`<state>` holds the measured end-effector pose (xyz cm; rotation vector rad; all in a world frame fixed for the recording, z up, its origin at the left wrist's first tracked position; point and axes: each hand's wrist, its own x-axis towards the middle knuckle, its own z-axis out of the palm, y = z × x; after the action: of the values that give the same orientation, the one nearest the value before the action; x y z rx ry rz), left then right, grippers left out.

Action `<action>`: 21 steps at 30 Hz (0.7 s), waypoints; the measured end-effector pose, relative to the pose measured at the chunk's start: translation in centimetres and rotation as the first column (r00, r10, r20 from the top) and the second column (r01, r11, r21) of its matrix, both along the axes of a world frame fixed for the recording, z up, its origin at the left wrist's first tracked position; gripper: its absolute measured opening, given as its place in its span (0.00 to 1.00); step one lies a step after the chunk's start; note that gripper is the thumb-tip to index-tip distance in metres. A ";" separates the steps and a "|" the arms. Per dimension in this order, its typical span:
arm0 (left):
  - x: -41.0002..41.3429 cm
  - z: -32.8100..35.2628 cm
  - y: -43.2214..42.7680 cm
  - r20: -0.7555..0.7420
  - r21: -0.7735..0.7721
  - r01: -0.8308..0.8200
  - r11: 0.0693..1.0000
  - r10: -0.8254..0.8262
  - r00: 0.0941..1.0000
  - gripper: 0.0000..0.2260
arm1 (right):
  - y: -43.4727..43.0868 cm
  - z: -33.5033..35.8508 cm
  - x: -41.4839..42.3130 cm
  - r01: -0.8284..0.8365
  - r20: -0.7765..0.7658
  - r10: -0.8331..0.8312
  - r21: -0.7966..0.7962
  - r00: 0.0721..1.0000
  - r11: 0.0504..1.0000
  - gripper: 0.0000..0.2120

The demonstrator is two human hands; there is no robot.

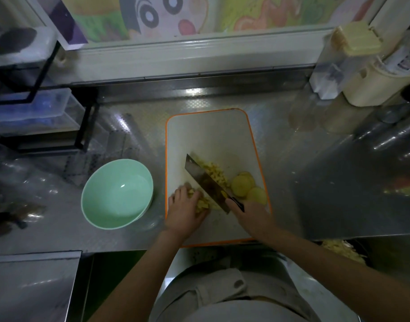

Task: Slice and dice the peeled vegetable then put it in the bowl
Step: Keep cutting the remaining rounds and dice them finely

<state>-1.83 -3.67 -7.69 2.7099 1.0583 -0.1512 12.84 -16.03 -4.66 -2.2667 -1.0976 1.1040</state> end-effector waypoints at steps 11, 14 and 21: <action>0.4 0.0 -0.4 -0.026 0.018 -0.041 0.999 0.042 0.999 0.22 | 2.3 -0.9 2.5 0.054 0.079 -0.057 0.043 0.995 0.998 0.27; 0.9 0.2 -0.4 -0.013 -0.009 -0.096 0.995 0.096 0.995 0.26 | 2.7 -0.7 2.6 0.029 0.088 -0.033 0.048 0.996 0.998 0.27; 2.4 0.1 -0.2 0.035 -0.059 -0.217 0.974 0.219 0.975 0.24 | 2.1 -1.0 2.3 0.052 0.107 -0.060 0.082 0.992 0.995 0.25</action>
<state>0.53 -3.91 -7.62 2.5149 1.3096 -0.0851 15.09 -13.89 -5.69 -2.3042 -1.0922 0.9077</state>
